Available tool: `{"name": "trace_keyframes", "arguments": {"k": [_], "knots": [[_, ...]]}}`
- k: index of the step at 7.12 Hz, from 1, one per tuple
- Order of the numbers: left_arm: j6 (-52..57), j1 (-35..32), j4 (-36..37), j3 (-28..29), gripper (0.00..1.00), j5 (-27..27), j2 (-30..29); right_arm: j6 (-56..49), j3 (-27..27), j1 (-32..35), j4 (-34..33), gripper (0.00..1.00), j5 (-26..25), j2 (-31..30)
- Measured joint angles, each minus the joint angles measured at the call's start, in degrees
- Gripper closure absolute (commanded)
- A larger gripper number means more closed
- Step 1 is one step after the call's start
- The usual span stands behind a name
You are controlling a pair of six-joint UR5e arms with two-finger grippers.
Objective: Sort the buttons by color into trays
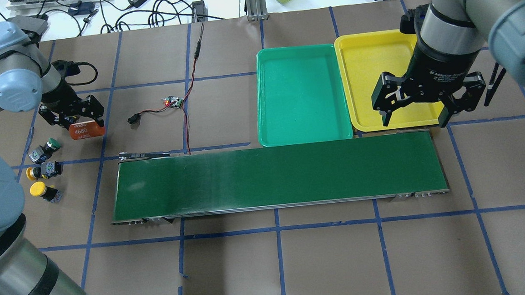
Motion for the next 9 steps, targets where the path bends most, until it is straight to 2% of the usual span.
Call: {"name": "trace_keyframes", "arguments": {"k": [2,4,5,6,7,8,9], "knots": [[-1.56,-4.38,-2.24,-8.46,0.92,-0.36,10.15,0.0,0.0,0.0,0.01,0.0,0.0,0.0],[-6.84,-11.52,-1.98,-17.4,0.92,-0.43,18.67,0.0,0.0,0.0,0.04,0.0,0.0,0.0],[-8.39,-14.11,-1.72,-20.62,0.81,-0.43,21.29,0.0,0.0,0.0,0.06,0.0,0.0,0.0],[-9.26,-15.61,-0.55,-23.44,0.47,-0.4,22.58,0.0,0.0,0.0,0.08,0.0,0.0,0.0],[-9.68,-16.2,1.13,-25.5,0.29,-0.41,22.69,0.0,0.0,0.02,0.08,0.0,0.0,0.02],[-9.94,-16.26,3.46,-27.04,0.07,-0.42,22.34,0.0,0.0,0.03,0.09,0.0,0.0,0.03],[-10.0,-16.07,6.38,-27.68,0.0,-0.44,22.07,0.0,0.0,0.03,0.09,0.0,-0.02,0.03]]}}
